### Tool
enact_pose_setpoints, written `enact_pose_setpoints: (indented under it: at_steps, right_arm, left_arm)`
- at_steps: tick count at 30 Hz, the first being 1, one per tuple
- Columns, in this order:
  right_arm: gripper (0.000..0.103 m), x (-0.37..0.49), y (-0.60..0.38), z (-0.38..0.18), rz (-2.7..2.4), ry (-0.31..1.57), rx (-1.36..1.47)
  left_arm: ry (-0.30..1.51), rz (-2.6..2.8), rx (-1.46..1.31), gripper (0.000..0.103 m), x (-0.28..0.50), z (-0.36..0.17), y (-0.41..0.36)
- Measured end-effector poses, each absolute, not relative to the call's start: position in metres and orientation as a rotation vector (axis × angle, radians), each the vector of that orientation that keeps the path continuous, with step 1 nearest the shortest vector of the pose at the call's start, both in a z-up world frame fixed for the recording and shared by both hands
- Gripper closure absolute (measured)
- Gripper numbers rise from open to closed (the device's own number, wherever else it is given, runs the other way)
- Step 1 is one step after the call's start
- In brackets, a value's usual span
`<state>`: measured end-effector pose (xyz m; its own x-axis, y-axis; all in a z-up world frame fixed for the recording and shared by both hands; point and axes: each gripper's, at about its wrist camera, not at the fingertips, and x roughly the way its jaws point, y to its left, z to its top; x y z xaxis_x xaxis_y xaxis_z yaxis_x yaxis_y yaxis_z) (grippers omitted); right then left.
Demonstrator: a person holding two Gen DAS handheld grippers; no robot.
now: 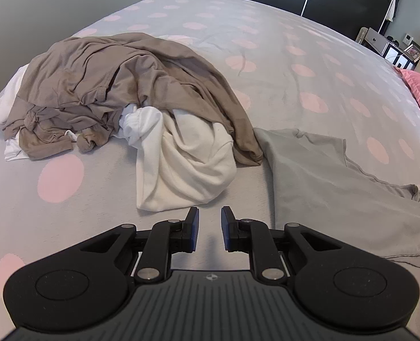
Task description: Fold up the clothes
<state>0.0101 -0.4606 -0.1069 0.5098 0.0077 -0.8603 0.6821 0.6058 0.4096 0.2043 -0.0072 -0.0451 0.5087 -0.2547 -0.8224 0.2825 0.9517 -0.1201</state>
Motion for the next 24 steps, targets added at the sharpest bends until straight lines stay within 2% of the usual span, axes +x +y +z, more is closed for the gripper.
enact_pose_setpoints:
  at_steps: [7, 9, 11, 15, 24]
  right_arm:
    - [0.09, -0.004, -0.455, -0.11, -0.494, 1.007, 0.776]
    - [0.086, -0.002, -0.455, -0.114, -0.491, 1.02, 0.76]
    - [0.085, -0.002, -0.452, -0.11, -0.495, 1.02, 0.732]
    - [0.076, -0.004, -0.445, -0.1, -0.495, 1.017, 0.675]
    - [0.072, -0.038, -0.413, -0.087, -0.452, 1.018, 0.561]
  left_arm:
    - [1.0, -0.339, 0.058, 0.087, 0.201, -0.048, -0.015]
    - [1.026, -0.362, 0.069, 0.087, 0.198, -0.049, -0.017]
    - [1.055, -0.395, 0.076, 0.078, 0.194, -0.05, -0.019]
    - [1.119, -0.503, 0.071, 0.064, 0.181, -0.056, -0.021]
    - [1.193, -0.57, 0.165, 0.063, 0.143, -0.077, -0.019]
